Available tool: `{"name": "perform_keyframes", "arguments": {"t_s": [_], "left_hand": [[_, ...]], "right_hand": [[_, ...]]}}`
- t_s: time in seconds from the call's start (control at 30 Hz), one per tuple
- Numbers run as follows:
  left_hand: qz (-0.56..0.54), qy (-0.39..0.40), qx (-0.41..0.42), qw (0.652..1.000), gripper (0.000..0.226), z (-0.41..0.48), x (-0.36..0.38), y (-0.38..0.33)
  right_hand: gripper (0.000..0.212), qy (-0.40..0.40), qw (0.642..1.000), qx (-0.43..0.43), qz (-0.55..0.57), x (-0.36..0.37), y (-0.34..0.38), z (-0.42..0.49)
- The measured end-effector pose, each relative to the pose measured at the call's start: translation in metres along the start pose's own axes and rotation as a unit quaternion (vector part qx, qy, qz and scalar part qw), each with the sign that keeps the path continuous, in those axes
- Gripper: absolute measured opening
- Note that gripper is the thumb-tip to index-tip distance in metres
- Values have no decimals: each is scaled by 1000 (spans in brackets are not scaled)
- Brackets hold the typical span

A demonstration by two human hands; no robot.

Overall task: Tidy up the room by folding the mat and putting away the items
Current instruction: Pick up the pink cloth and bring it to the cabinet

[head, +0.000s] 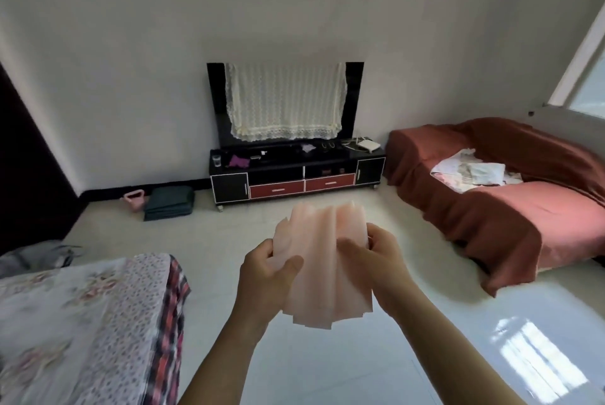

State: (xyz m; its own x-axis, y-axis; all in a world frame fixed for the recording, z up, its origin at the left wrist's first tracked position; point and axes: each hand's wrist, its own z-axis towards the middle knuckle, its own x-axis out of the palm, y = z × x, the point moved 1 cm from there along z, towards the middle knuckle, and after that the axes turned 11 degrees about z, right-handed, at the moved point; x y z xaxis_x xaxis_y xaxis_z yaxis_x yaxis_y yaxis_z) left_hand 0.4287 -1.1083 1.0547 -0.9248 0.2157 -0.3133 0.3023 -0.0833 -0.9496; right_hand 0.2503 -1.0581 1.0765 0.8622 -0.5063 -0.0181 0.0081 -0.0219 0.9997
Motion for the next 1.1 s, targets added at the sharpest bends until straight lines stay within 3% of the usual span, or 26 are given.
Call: {"name": "perform_keyframes", "arguments": {"t_s": [0.33, 0.73, 1.1], "left_hand": [[70, -99, -25, 992, 25, 175, -14, 13], [-16, -224, -66, 972, 33, 355, -91, 37], [-89, -268, -64, 957, 39, 540, -204, 78]], "right_hand": [[16, 84, 996, 21, 28, 85, -19, 195], [15, 197, 980, 25, 30, 238, -9, 391], [14, 215, 977, -7, 9, 418, 11, 541]]}}
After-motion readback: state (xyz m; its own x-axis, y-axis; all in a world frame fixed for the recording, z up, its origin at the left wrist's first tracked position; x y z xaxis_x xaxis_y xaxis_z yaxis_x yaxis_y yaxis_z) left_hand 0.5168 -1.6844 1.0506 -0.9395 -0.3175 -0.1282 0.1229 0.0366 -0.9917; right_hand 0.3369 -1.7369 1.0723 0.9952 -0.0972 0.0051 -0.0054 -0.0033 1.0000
